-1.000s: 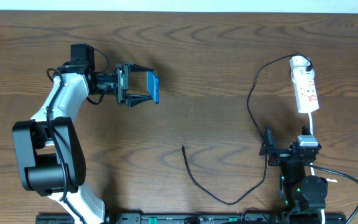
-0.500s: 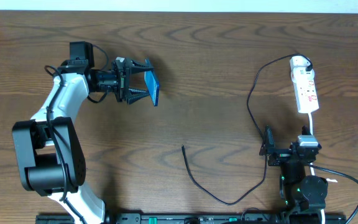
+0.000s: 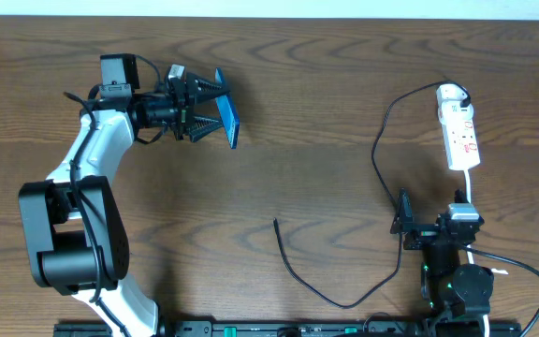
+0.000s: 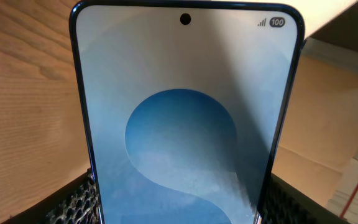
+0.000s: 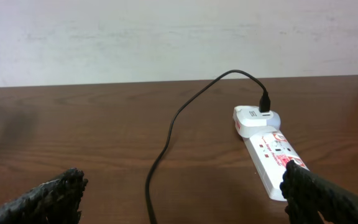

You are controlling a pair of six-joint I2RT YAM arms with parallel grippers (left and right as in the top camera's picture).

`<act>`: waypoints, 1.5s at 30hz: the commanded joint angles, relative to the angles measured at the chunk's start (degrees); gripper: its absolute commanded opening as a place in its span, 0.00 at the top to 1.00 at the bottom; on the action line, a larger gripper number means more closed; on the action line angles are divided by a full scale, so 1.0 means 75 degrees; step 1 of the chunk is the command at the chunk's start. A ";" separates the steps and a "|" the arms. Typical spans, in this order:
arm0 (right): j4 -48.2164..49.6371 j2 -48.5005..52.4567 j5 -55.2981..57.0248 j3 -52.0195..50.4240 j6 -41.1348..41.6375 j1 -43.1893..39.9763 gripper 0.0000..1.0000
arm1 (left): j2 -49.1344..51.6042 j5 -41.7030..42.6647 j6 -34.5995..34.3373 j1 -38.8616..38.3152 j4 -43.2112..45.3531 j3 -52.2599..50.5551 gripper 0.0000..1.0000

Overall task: Plug charger to phone and switch on socket
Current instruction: 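Rotate the held phone with the left gripper toward the right, then move the open right gripper toward the phone held by the left gripper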

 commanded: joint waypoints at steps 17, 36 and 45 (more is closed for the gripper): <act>0.0085 -0.0058 0.0184 -0.0009 -0.0096 0.0035 0.01 | -0.0291 -0.0341 0.0128 0.0012 0.0691 0.0271 0.93; 0.0289 0.0012 -0.1177 0.0790 0.0530 0.0035 0.01 | -0.0291 -0.0344 0.0102 0.0012 0.0833 0.0271 0.92; -0.0778 0.1649 -0.1734 0.2792 0.0306 0.0035 0.01 | -0.0291 -0.0353 0.0099 0.0012 0.0889 0.0271 0.92</act>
